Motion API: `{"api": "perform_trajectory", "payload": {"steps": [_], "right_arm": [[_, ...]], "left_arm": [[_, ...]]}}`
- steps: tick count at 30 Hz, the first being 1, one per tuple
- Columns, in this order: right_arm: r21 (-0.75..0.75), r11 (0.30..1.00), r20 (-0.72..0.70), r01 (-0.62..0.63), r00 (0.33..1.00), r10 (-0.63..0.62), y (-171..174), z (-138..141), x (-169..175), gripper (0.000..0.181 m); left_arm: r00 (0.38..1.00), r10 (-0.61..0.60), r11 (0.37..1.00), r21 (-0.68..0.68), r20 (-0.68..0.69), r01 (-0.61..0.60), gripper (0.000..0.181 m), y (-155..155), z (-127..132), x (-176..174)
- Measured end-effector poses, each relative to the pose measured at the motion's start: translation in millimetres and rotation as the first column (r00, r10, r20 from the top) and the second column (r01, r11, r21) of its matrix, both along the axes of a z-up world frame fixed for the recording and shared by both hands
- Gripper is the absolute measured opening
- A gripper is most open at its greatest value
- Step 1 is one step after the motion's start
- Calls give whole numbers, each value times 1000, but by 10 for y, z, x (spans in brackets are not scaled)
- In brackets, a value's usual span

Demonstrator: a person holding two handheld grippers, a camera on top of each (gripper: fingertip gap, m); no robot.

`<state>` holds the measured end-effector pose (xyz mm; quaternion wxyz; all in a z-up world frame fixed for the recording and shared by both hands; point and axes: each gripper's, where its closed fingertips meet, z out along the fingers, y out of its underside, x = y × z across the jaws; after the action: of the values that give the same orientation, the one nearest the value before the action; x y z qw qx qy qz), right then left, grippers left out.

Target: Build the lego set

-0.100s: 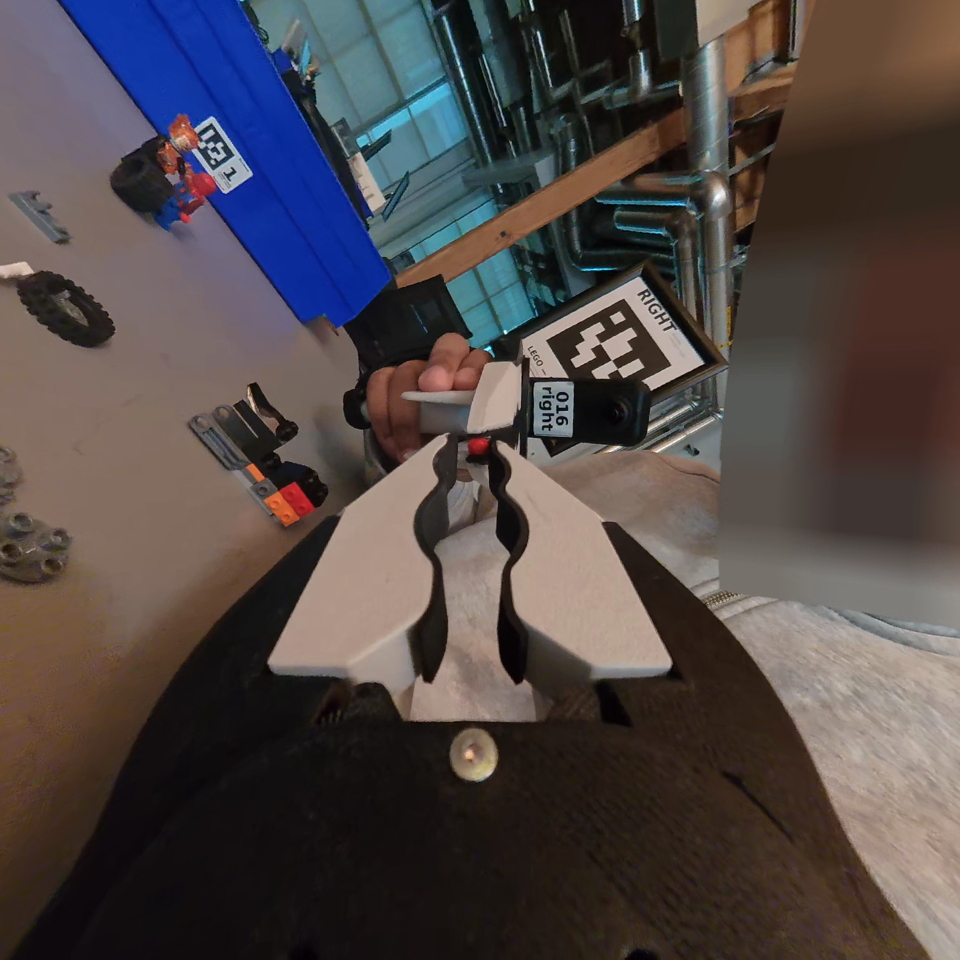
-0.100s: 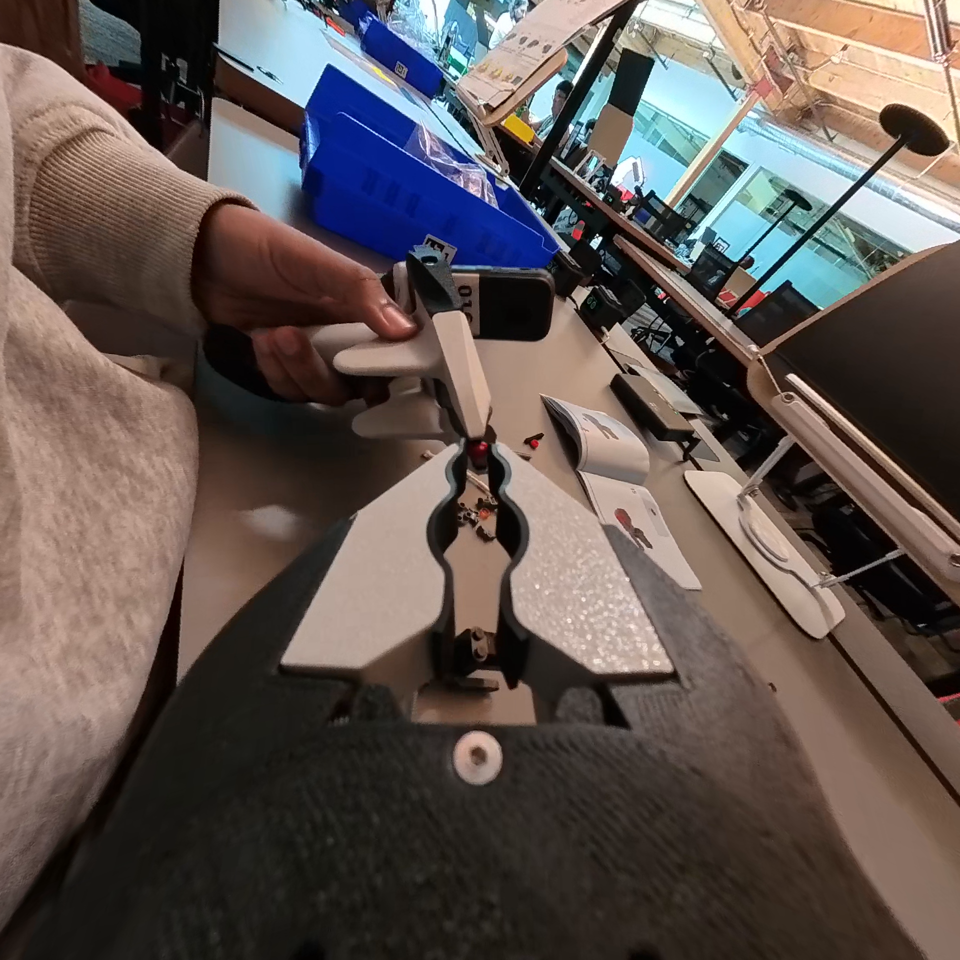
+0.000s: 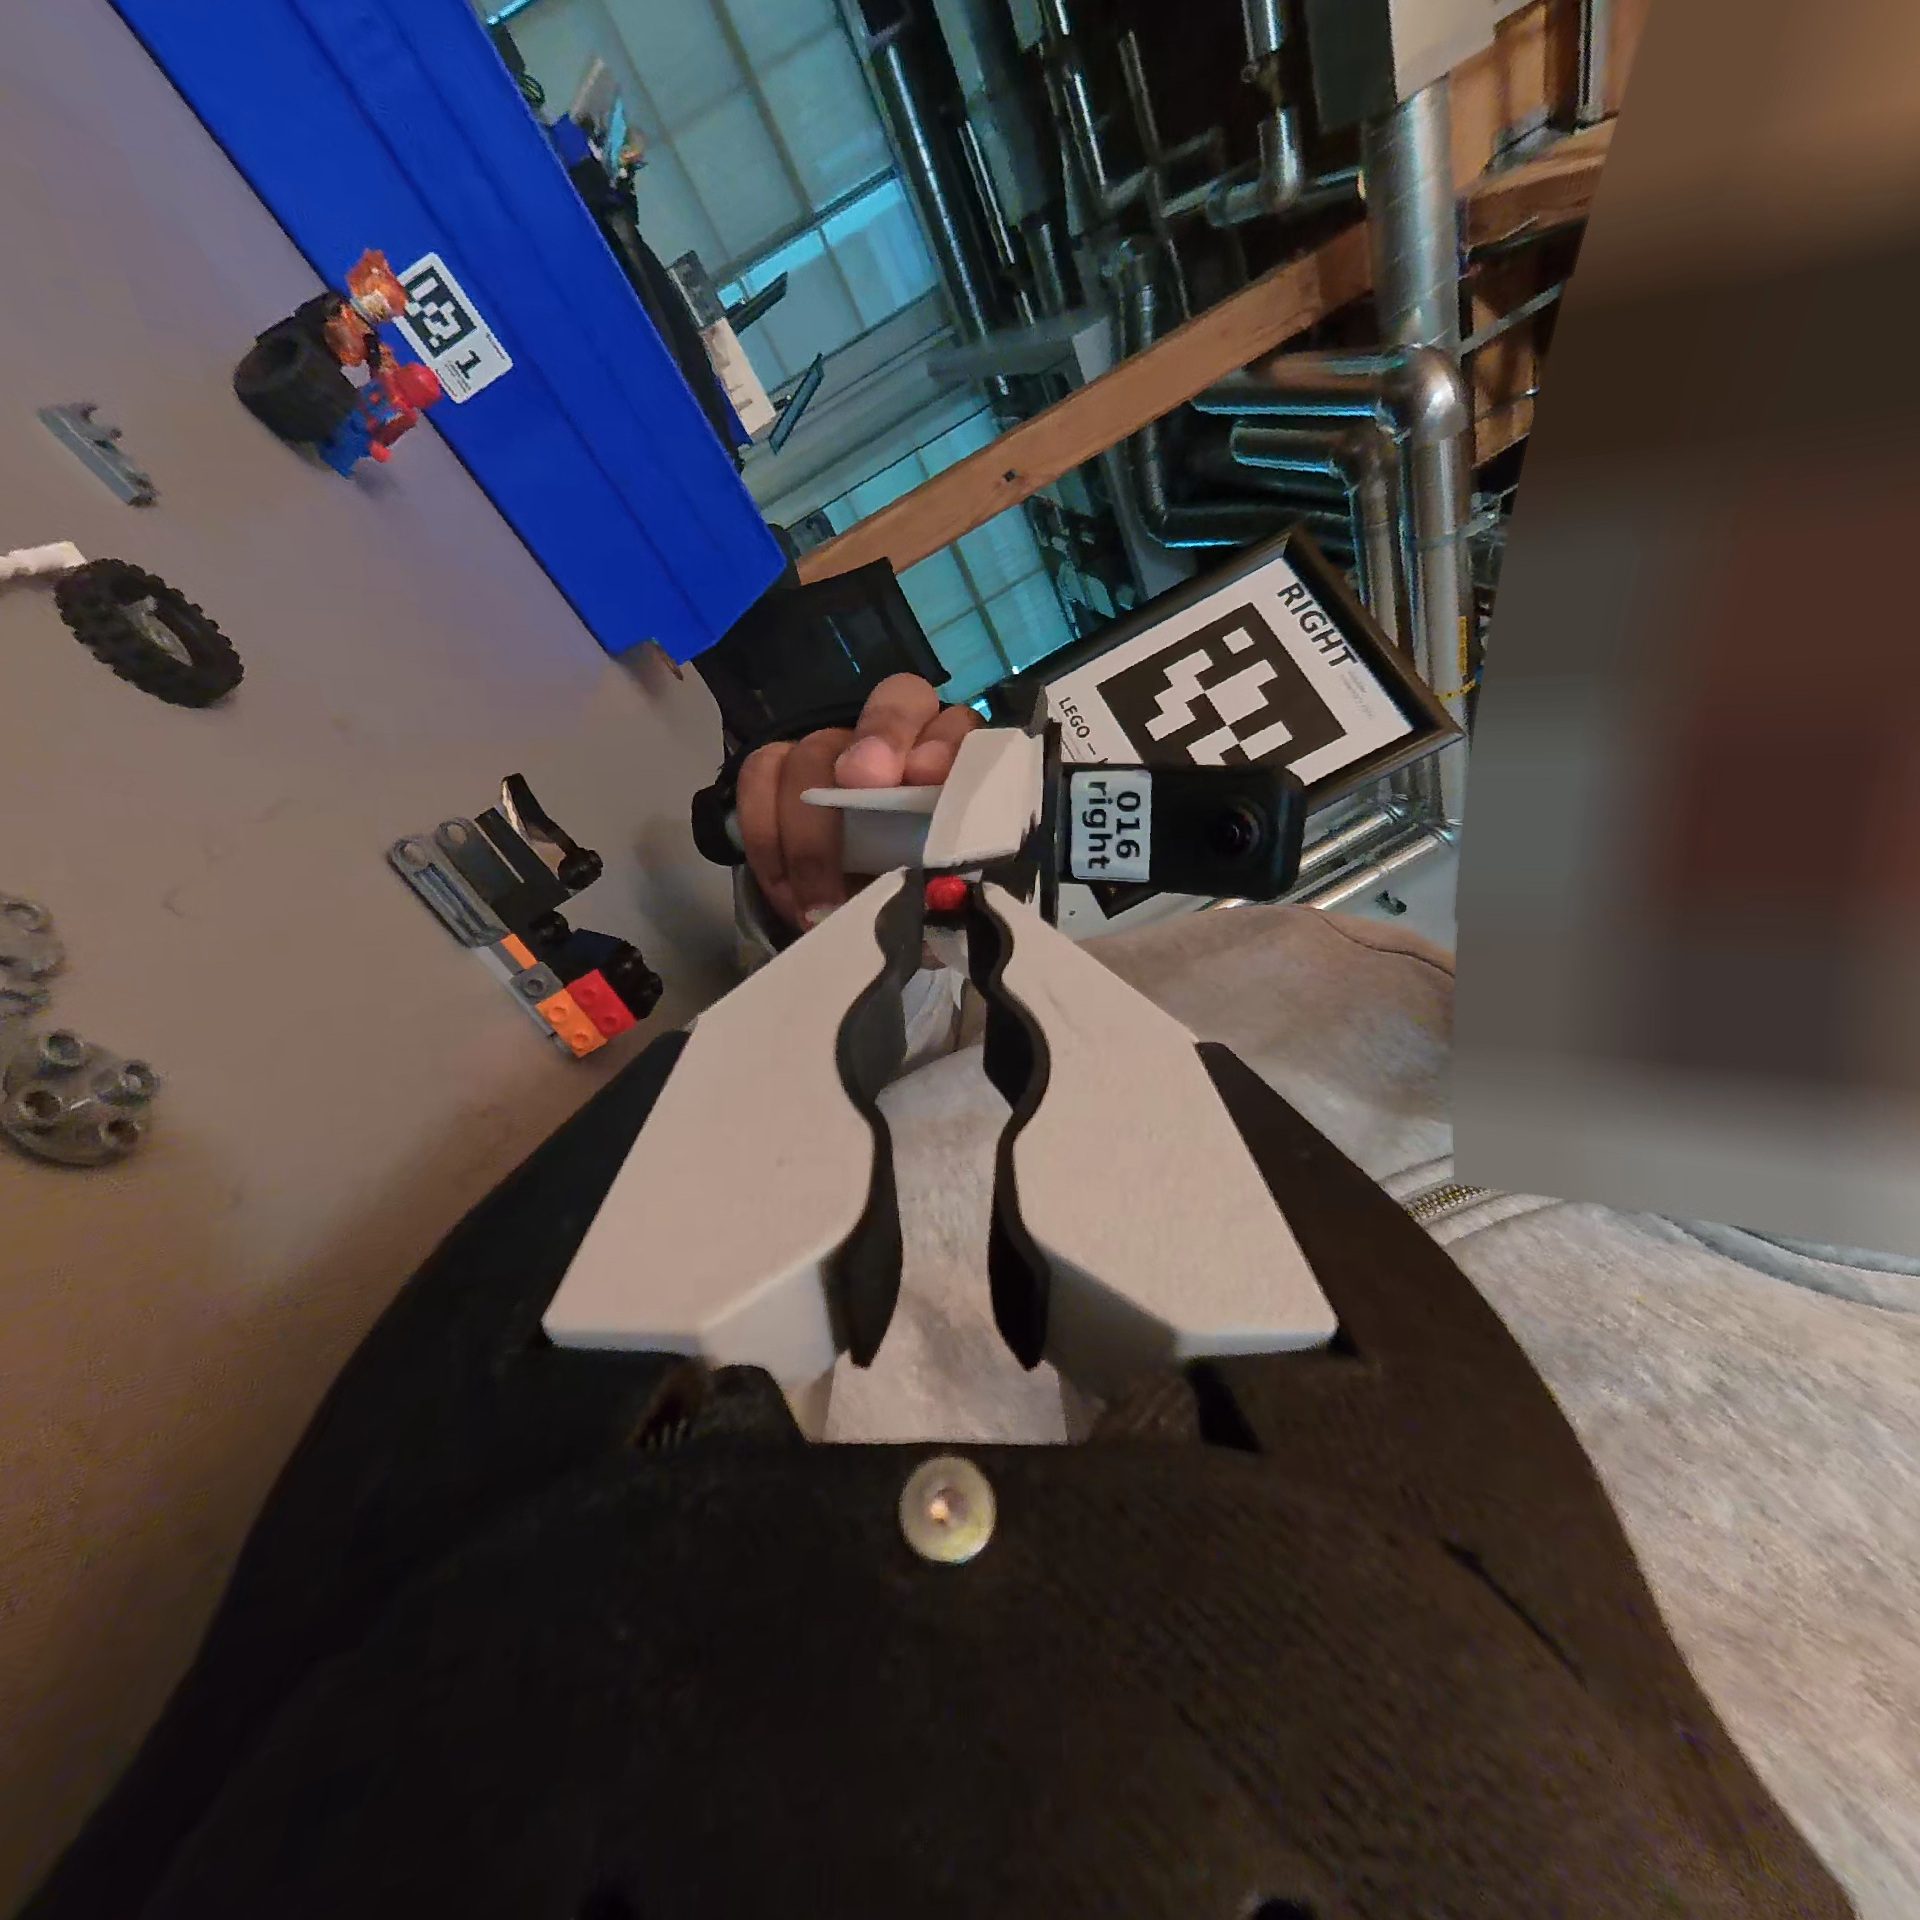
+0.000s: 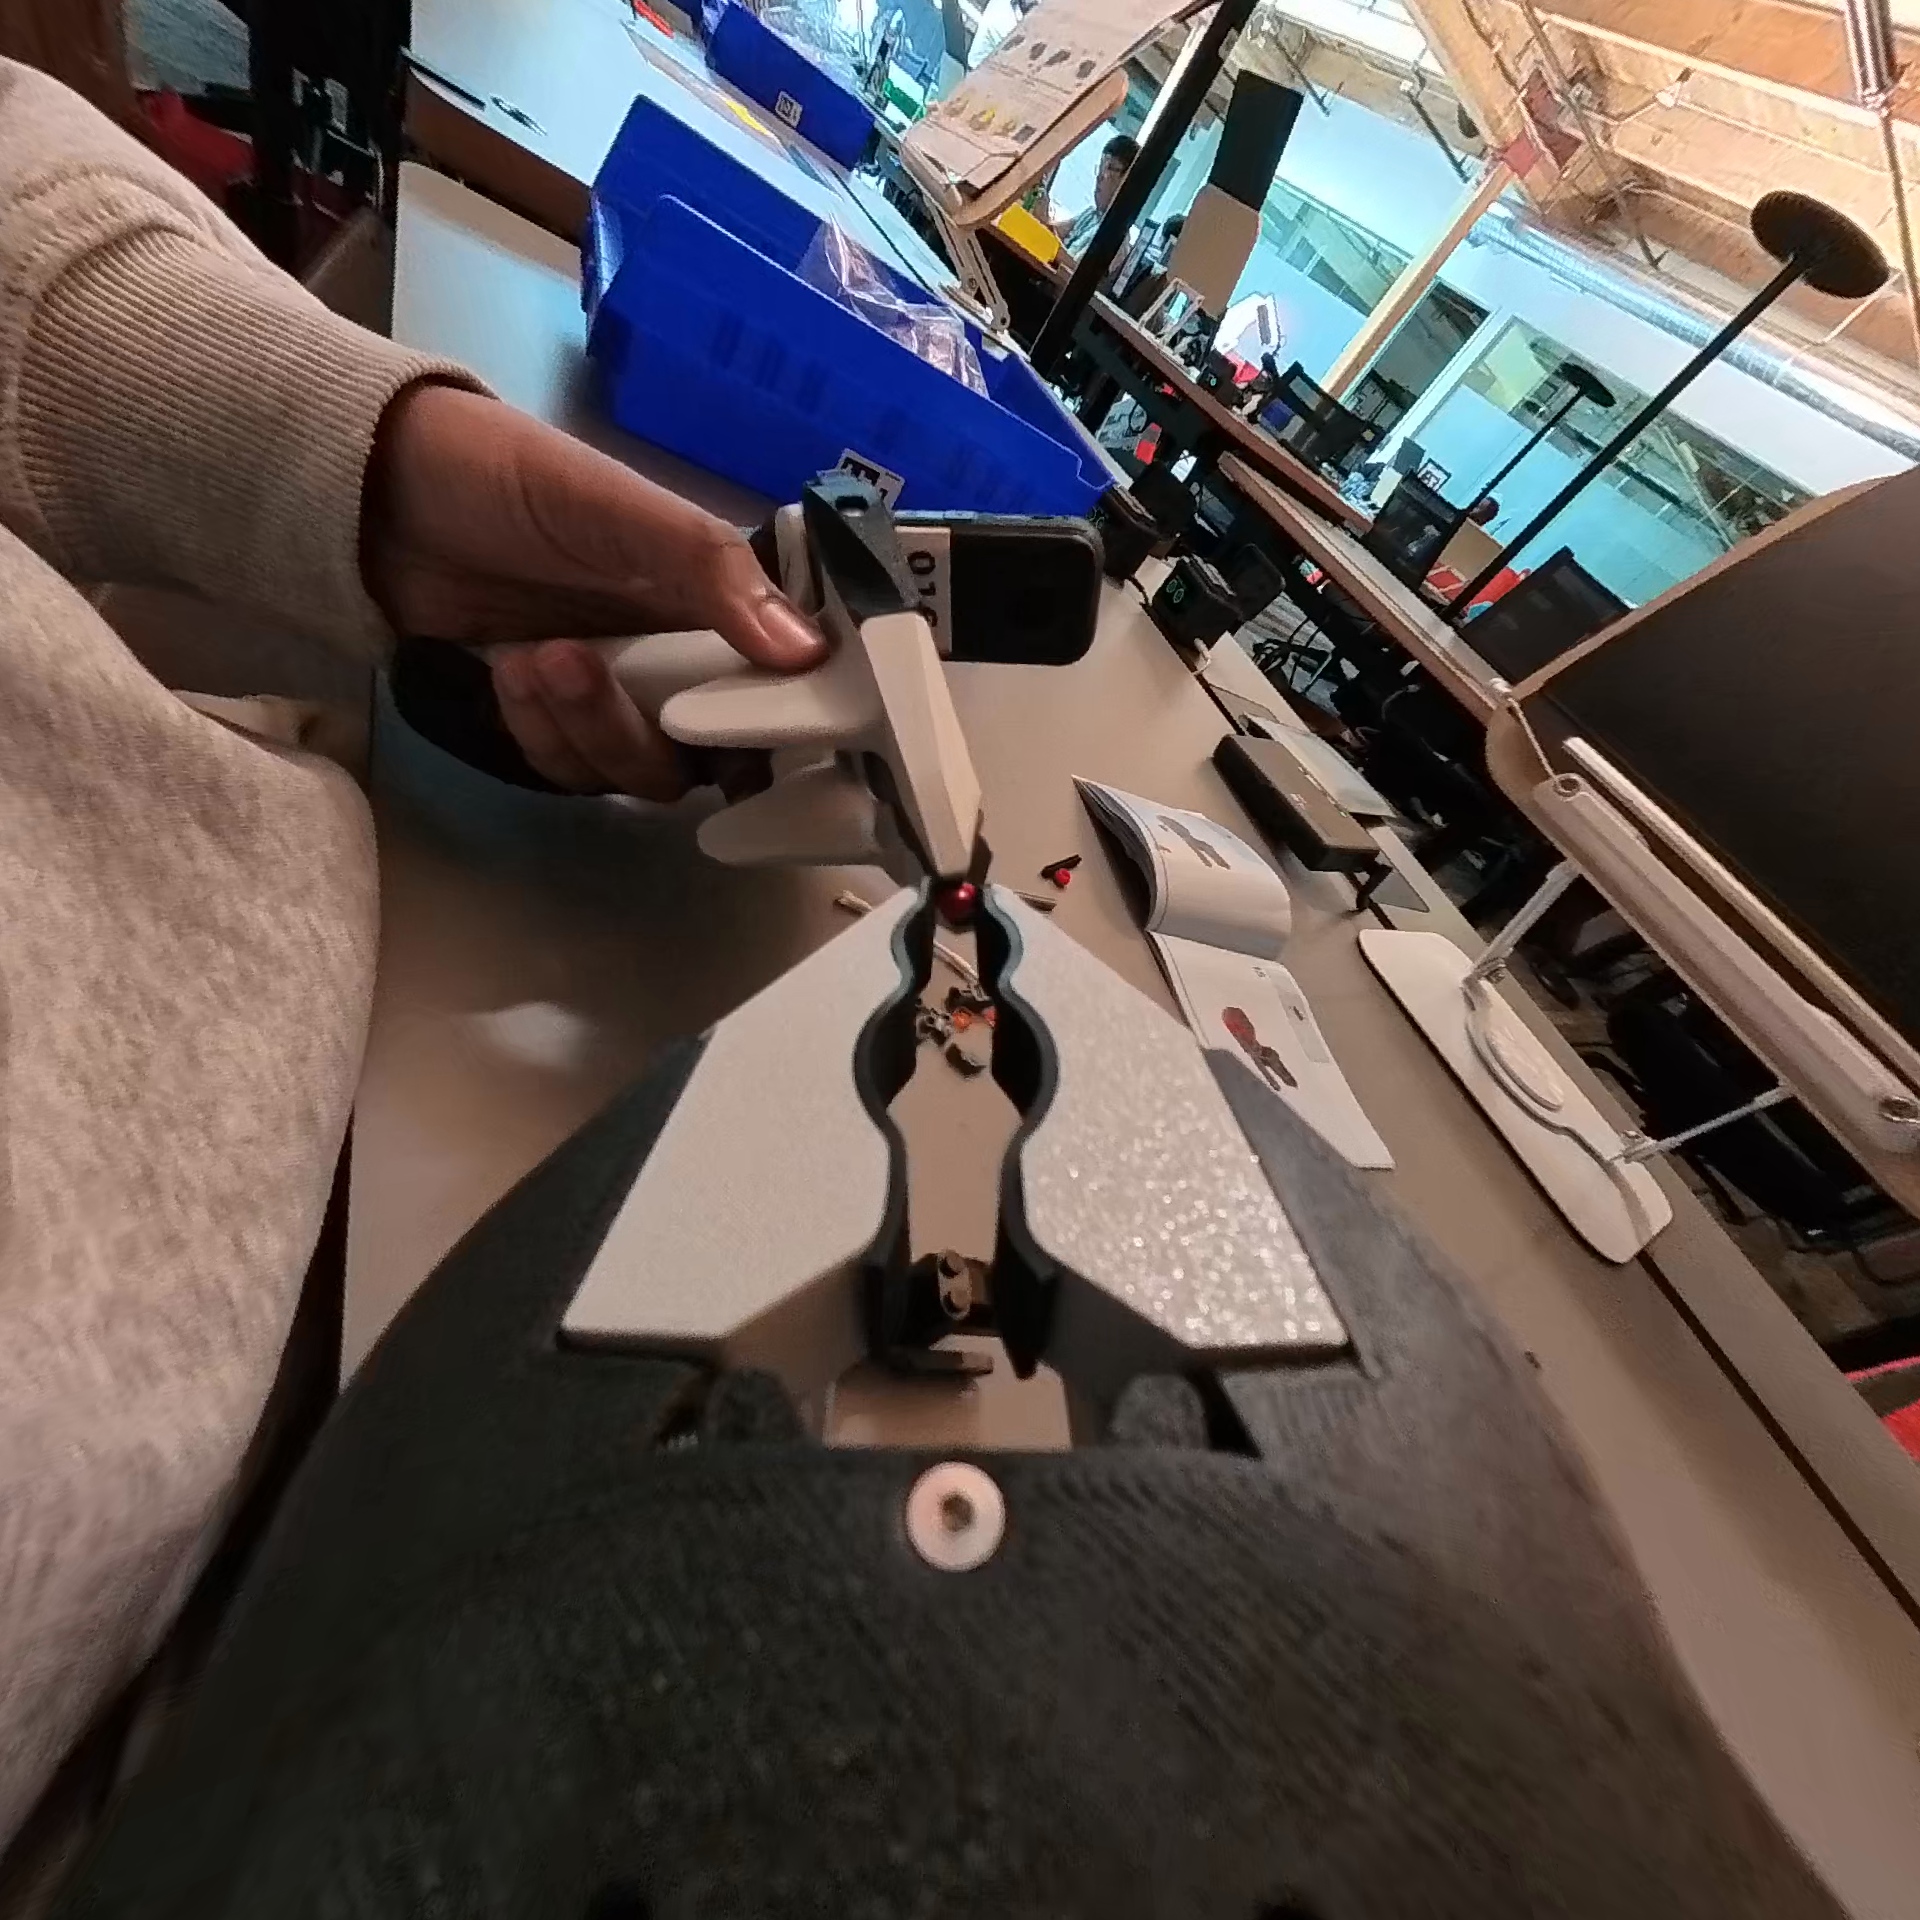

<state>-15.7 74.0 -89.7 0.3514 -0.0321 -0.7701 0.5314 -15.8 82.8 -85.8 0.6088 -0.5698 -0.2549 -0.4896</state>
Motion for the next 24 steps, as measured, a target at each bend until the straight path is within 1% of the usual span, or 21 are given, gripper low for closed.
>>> {"api": "perform_trajectory", "payload": {"steps": [8, 17, 24], "right_arm": [[17, 1000, -10, 10, 1000, -10, -6, -1, -11, 6], [-68, 997, 38, -41, 998, 44, -23, 66, 25, 5], [-89, 995, 50, -50, 997, 55, -4, 71, 20, 5]], "left_arm": [[1000, 9, 1000, -11, -17, -9, 4, -12, 0, -11], [999, -41, 998, 56, 20, 40, 4, -40, 69, 29], [999, -37, 998, 60, 19, 36, 2, -50, 79, 19]]}}
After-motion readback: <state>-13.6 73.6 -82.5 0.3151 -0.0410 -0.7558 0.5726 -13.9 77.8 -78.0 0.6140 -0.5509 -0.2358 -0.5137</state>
